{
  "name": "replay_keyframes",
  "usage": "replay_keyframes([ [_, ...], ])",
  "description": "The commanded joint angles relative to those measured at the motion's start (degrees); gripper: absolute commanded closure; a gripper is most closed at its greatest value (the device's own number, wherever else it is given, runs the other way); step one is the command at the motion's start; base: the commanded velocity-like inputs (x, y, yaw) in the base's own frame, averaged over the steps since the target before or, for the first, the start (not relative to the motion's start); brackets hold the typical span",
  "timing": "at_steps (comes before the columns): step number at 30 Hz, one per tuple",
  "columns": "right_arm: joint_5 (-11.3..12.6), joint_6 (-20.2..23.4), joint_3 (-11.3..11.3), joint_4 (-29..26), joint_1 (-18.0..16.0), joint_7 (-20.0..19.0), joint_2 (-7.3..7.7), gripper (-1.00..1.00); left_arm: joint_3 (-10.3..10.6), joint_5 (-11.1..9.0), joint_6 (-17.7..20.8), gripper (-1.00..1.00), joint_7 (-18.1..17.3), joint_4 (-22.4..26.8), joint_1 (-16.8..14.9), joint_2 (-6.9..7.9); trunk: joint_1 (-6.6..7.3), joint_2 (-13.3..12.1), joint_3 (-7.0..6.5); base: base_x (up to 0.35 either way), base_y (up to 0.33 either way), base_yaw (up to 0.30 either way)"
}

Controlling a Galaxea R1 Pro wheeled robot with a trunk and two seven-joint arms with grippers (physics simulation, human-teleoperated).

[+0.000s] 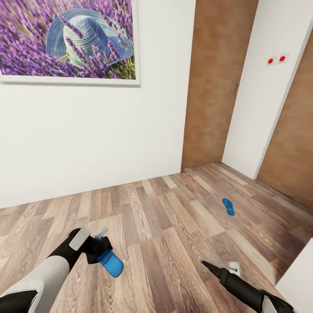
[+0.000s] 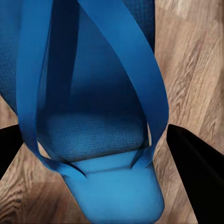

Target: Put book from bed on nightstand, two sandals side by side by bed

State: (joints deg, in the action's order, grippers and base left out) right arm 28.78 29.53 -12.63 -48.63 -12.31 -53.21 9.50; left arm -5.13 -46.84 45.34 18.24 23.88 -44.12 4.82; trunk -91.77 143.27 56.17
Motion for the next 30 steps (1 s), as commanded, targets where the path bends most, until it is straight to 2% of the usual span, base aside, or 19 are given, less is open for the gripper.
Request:
replay_keyframes([
  [1, 0.37, 0.44, -0.03, 0.03, -0.02, -0.06, 0.0, -1.0, -0.21, -0.7, 0.18, 1.0, 0.57, 0.11, 0.0, 0.08, 0.0, 0.02, 0.06, 0.168, 0.0, -0.27],
  [25, 0.4, 0.45, -0.24, 0.03, -0.07, -0.11, 0.0, -1.0, -0.2, -0.71, 0.18, 1.0, 0.57, 0.11, 0.0, 0.28, 0.0, 0.02, 0.06, 0.168, 0.0, -0.27],
  [30, 0.4, 0.44, -0.34, 0.03, -0.06, -0.15, 0.0, -1.0, -0.21, -0.71, 0.18, 1.0, 0.57, 0.11, 0.0, 0.31, 0.0, 0.02, 0.06, 0.173, 0.0, -0.172],
])
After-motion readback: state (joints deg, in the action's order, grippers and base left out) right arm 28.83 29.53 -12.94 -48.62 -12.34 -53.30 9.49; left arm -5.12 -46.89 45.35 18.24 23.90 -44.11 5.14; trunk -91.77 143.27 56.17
